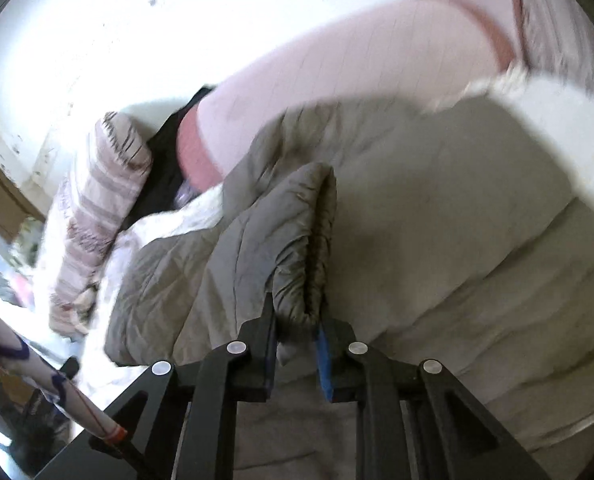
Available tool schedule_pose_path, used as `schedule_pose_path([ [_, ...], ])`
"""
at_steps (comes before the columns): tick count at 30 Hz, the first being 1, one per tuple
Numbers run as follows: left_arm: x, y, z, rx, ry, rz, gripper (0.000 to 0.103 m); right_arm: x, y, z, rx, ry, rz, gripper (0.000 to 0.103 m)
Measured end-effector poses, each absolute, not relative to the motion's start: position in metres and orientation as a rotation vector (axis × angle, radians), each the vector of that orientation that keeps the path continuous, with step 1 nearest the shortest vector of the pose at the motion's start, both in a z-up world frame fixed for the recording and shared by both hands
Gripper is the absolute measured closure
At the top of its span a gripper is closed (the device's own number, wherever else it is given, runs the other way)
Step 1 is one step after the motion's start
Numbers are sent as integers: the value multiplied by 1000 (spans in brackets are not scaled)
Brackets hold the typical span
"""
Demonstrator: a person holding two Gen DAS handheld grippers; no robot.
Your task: Fold large clothes
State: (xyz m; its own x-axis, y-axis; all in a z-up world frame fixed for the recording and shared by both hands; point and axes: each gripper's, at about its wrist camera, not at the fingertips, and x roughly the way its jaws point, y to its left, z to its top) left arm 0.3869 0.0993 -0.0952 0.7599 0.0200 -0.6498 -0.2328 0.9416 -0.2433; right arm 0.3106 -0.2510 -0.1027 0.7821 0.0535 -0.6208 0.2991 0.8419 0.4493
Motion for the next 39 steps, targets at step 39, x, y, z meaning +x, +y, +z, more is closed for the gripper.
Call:
schedule_pose_path([
  [39,392,-79,-133,-35,674,-36,9,269,-363,-101,407,540,-252,54],
])
